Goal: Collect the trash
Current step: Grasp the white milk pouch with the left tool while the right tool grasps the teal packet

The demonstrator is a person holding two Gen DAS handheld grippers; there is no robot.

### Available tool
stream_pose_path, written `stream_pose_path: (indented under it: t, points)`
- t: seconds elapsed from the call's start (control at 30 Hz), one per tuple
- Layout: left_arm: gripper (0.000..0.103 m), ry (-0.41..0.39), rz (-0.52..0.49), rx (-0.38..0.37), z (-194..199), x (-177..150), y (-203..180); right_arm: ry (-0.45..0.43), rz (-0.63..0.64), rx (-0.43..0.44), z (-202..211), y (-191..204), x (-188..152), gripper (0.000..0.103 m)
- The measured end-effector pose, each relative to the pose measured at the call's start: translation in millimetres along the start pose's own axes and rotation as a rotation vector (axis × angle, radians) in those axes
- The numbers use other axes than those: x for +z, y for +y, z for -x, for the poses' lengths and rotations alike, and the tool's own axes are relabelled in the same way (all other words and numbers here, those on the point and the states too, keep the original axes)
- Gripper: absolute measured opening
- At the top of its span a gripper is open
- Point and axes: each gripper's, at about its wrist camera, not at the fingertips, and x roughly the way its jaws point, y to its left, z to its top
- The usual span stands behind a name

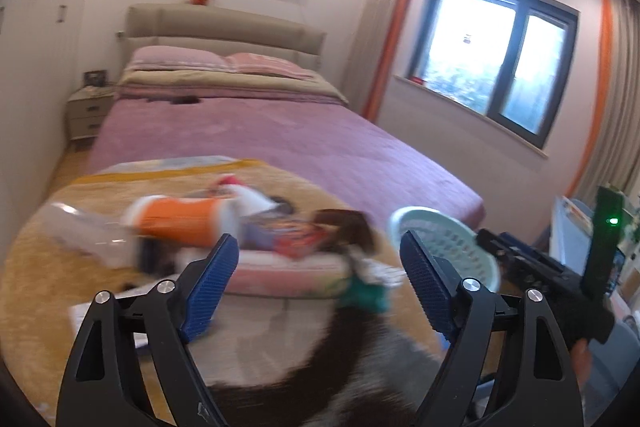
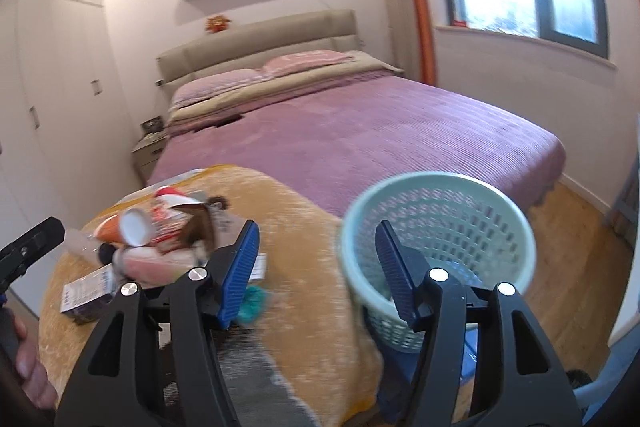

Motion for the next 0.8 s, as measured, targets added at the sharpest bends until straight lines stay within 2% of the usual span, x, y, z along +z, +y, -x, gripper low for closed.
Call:
stream_pose_path:
  t: [0.13, 0.23, 0.37, 0.57, 0.67, 0.8]
  points:
    - [0.085, 0.015, 0.015, 0.082, 7.1, -3.5, 45.1, 0.009, 0.065, 0.038, -9.8, 23.4, -4.6, 0.062]
    - [0.085, 0.062, 0.039, 0.115, 4.2, -9.6, 77.9, 0.041, 0.093, 0.079, -19.9, 32.3, -14.6, 0.066]
    - [0.085, 0.129, 0.029, 0.192, -8.3, -18.6, 111.8, 0.097, 0.129, 0.089, -38.4, 41.1, -31.9, 0.069]
    - [0.085, 0.203, 0.087, 0.165, -23.7, -32.3, 150.8, 0.213, 0.146, 0.147, -73.1, 39.7, -51.8, 0.077]
    - [0.085, 0.238, 0.079, 0.183, -32.7, -33.5, 155.2, 0.267, 0.158, 0.172, -89.0, 37.7, -52.8, 0.079]
    - [0.085, 0.277, 0.048, 0.153, -35.6, -34.9, 151.4, 0.336, 0.176, 0.235, -107.3, 37.8, -52.7, 0.081]
